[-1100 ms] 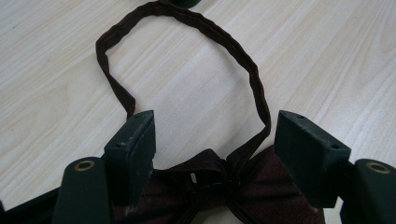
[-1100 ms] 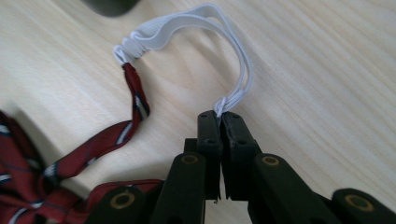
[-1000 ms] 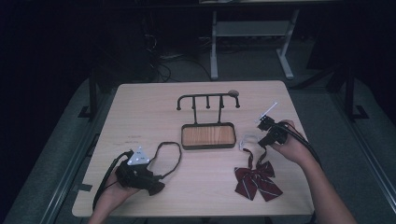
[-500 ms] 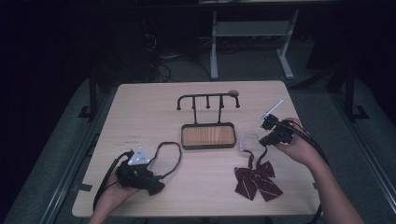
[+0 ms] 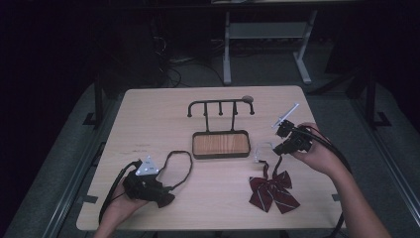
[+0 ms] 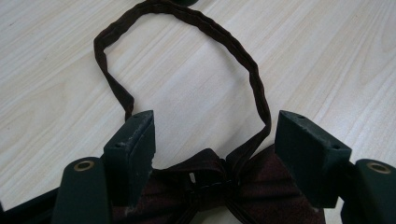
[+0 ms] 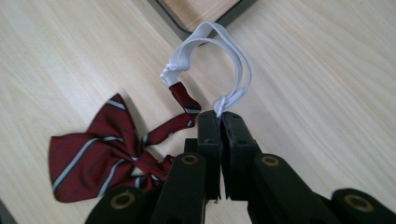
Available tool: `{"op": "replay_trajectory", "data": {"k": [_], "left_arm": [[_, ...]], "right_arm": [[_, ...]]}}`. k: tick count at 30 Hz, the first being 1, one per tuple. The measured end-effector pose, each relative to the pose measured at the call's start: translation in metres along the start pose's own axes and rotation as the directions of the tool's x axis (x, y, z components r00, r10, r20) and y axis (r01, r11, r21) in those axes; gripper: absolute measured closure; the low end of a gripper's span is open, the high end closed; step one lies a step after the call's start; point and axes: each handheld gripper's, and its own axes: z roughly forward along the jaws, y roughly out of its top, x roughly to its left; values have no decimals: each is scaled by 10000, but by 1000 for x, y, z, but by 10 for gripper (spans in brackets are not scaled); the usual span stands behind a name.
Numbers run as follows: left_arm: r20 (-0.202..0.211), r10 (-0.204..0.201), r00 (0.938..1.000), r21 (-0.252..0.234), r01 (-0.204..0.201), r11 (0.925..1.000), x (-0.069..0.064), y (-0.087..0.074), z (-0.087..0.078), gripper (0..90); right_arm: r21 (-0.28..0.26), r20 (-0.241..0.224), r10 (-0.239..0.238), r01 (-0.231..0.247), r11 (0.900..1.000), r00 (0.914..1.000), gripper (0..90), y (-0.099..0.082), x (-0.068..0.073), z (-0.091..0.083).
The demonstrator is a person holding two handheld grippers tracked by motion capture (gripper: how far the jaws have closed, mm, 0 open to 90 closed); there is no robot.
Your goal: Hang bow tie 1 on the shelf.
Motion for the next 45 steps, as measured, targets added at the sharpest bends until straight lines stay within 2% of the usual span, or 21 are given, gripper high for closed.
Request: {"op": "replay_trajectory", "data": {"k": [7,14,27,30,34,38,41,45], "left_arm": [[41,-30,10000,-65,30,10000,1,0,0,297],[60,18,10000,-29,-18,10000,3,0,0,297],[67,39,10000,-135,-38,9999,4,1,-2,298],[82,63,9999,-104,-62,9999,4,1,-1,297],[108,177,9998,-16,-177,9998,4,2,0,297],[111,35,9999,-174,-33,9998,3,2,-2,297],[71,134,9999,-129,-133,9998,1,3,-1,297],[69,109,9999,-124,-108,9999,0,4,-1,297]], "right_arm": [[-20,-43,-325,325,9995,9995,868,5,7,-8],[-202,-89,-450,448,9988,9989,867,9,11,-21],[-91,110,-889,890,9960,9960,868,19,23,-35],[-192,7,-977,977,9950,9952,868,21,25,-40],[-205,137,-1002,1005,9947,9949,868,23,25,-45],[-196,209,-1011,1015,9946,9947,868,25,26,-50],[-103,228,-1017,1019,9947,9946,869,26,25,-52],[-267,207,-1020,1026,9944,9946,869,28,25,-57]]}}
